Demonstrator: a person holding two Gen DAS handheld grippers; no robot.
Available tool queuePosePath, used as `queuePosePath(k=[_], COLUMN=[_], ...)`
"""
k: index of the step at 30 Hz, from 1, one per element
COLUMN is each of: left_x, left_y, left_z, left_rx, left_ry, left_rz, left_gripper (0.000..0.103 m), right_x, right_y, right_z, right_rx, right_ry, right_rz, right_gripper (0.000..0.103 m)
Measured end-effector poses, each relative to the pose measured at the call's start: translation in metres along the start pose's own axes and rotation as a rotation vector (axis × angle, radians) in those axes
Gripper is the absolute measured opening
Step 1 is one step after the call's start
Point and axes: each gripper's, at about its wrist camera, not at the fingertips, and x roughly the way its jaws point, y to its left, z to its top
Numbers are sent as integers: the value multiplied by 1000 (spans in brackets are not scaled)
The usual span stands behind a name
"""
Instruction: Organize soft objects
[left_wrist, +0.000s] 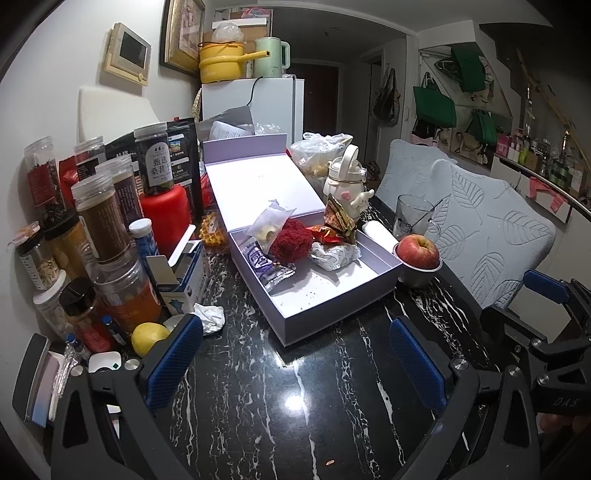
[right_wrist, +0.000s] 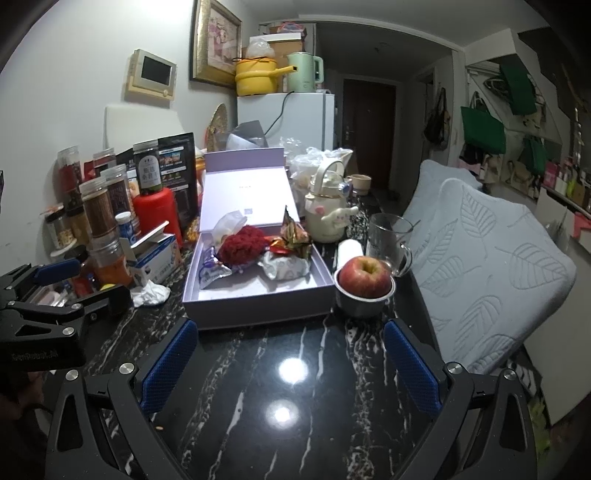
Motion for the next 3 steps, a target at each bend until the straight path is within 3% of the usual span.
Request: queuePosePath(k=[3], left_x=[3], left_y=[0], left_z=[0], left_rx=[-3], left_ry=[9], left_rz=[-10], left_gripper=[103], right_x=[1], right_y=[-1], right_z=[-1], right_rx=[5], right_ry=[4], right_rz=[4], right_gripper=[102])
